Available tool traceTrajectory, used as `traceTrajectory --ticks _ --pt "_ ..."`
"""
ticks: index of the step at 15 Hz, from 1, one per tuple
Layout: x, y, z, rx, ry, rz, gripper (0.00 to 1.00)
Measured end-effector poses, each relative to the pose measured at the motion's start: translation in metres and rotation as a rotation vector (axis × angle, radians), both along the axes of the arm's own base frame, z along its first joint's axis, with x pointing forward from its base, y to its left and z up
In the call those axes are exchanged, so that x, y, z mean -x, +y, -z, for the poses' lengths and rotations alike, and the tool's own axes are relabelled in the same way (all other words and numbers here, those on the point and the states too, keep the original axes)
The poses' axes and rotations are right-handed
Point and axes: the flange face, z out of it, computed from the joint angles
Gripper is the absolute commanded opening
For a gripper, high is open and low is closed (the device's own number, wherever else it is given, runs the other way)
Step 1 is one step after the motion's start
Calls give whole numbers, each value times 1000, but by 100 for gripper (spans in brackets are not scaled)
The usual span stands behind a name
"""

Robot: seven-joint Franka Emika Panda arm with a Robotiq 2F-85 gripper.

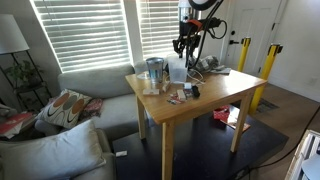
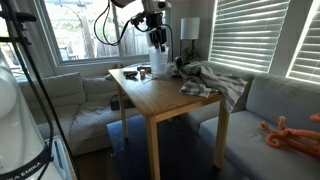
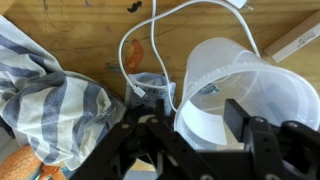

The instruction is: Flip the upside down positioned frost flex cup clockwise twice to position it upright on the table

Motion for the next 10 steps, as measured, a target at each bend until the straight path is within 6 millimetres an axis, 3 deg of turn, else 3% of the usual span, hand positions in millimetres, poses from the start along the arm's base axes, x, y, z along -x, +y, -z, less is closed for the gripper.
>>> traceTrajectory --ticks 2,10 --pt "9 -1 -15 0 -27 -16 100" --pt "61 -17 -84 58 -74 -65 100"
